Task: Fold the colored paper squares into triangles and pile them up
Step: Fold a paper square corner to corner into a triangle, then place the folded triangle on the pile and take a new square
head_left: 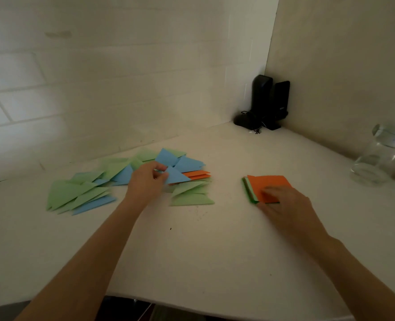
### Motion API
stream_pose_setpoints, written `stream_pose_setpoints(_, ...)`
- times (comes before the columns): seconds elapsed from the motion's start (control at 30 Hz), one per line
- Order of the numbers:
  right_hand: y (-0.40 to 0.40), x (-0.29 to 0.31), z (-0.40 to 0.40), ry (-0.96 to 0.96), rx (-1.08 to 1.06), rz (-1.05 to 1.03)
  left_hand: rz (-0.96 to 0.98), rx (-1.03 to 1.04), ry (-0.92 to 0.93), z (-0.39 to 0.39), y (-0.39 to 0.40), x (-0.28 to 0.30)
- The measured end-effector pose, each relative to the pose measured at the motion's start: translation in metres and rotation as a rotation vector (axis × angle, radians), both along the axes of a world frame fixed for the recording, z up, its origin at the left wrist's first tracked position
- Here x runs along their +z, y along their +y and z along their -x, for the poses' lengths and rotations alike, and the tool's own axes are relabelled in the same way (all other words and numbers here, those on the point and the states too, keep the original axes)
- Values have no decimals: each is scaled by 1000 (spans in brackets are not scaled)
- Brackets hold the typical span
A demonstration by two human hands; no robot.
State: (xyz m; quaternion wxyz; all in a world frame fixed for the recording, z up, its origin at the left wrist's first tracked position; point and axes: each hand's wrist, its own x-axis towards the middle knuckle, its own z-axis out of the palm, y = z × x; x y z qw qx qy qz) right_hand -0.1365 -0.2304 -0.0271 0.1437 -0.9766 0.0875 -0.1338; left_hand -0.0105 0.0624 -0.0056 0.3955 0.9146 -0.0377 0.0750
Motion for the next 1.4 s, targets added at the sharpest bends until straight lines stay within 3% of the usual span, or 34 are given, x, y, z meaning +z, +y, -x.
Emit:
stream_pose_setpoints(0.1, -2, -8, 1, -96, 2, -6, -77, -8, -47, -4, -3, -7)
stream_pose_setpoints(0.23, -5, -15, 1, -215, 45, -79, -280, -8, -333, 1, -10, -15)
stream_pose_setpoints(0.37, -7, -20, 2, -294, 41, -65, -217, -161, -443, 22, -31, -16)
stream_pose_setpoints(0.6, 22, 10, 24, -530, 111, -48, -58, -522, -422, 72, -57, -13)
stream_pose_setpoints(0.77, 59, 6, 54, -429, 278, -19, -87, -705, -366, 110, -48, -16)
stream_pose_setpoints(1.0, 77, -11, 67, -198, 307, -83, -181, -634, -337, 130, -35, -31)
stream_pose_setpoints(1.4, 71, -8, 61, -136, 263, -335, -48, -547, -222, 123, -36, -34)
